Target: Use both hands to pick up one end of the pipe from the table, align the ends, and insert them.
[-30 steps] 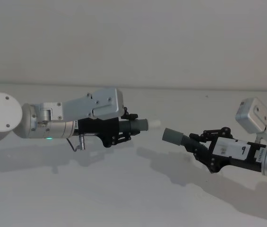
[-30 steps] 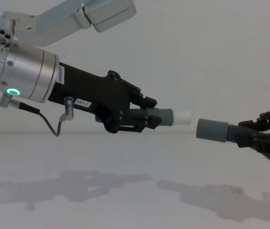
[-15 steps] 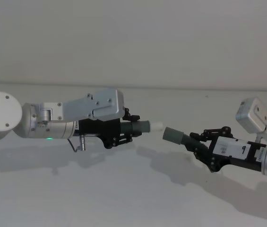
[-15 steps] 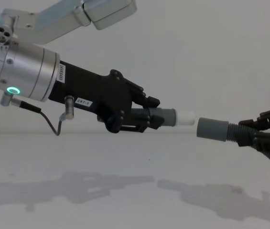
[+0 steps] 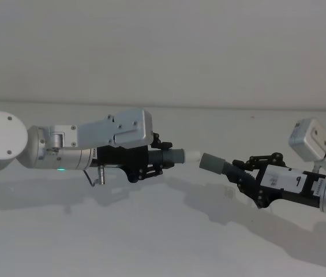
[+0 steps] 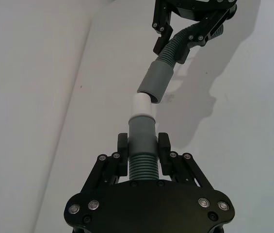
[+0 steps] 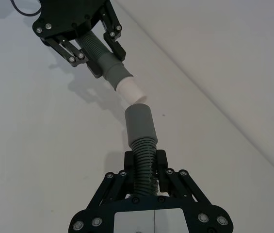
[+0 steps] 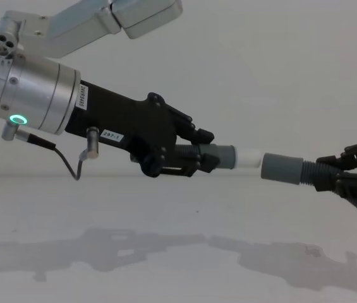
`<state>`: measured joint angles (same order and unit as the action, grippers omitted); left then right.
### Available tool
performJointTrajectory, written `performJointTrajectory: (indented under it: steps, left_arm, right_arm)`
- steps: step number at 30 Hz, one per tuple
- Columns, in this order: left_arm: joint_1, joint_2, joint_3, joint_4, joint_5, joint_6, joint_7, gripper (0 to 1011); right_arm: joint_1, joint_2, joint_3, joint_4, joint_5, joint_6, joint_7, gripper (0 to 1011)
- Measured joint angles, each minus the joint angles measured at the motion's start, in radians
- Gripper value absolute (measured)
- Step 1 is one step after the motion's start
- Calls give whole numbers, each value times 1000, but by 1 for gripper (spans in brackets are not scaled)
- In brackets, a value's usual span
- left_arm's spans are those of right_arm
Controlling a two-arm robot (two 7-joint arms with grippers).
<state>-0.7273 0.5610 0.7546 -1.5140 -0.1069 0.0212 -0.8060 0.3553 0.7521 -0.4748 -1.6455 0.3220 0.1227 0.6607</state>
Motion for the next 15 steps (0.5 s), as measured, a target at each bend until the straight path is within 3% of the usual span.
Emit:
performJointTrajectory:
  steps: [15]
  left_arm:
    - [-1, -2, 3, 3, -14, 3, -4, 360]
  right_arm:
    - [-7, 1, 9, -8, -4, -5, -6, 264]
